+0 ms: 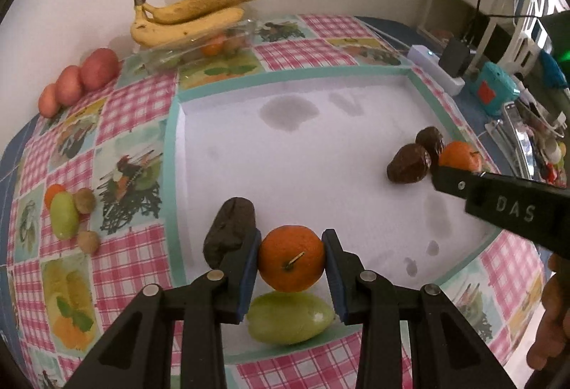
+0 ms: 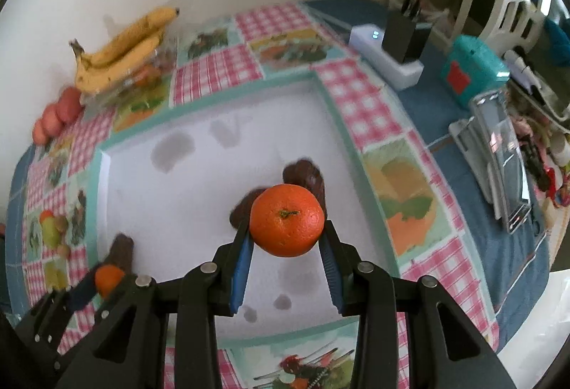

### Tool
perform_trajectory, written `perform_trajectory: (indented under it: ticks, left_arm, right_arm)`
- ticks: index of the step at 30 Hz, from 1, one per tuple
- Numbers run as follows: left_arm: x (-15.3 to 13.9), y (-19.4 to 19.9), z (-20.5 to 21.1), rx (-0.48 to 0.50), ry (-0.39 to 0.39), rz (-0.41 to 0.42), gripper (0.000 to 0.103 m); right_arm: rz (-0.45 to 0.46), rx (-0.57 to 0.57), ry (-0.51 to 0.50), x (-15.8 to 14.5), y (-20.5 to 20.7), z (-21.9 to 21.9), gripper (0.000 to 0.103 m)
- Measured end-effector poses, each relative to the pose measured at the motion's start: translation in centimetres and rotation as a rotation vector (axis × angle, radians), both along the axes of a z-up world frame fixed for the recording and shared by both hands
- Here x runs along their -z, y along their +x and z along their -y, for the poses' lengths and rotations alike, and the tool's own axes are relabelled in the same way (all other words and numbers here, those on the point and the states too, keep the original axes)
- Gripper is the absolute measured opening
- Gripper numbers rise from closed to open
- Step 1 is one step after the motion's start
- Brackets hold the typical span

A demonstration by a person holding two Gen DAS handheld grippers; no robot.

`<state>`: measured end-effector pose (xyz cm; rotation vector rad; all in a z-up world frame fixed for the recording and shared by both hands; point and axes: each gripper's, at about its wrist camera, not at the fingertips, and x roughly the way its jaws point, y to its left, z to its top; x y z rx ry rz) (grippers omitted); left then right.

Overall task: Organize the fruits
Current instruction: 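Carry both oranges into the white tray and open both grippers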

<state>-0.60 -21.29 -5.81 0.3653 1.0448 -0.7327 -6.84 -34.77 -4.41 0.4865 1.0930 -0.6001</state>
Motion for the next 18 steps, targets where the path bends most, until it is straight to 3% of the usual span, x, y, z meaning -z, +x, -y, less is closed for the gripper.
perform_trajectory:
  ticks: [18]
  left_arm:
    - [2.6,1.0,-0.8,-0.042,-0.011,-0.128,0.038]
  right_arm:
    - [-0.093,-0.012,0.064,4.0,0.7,-0.8,0.039]
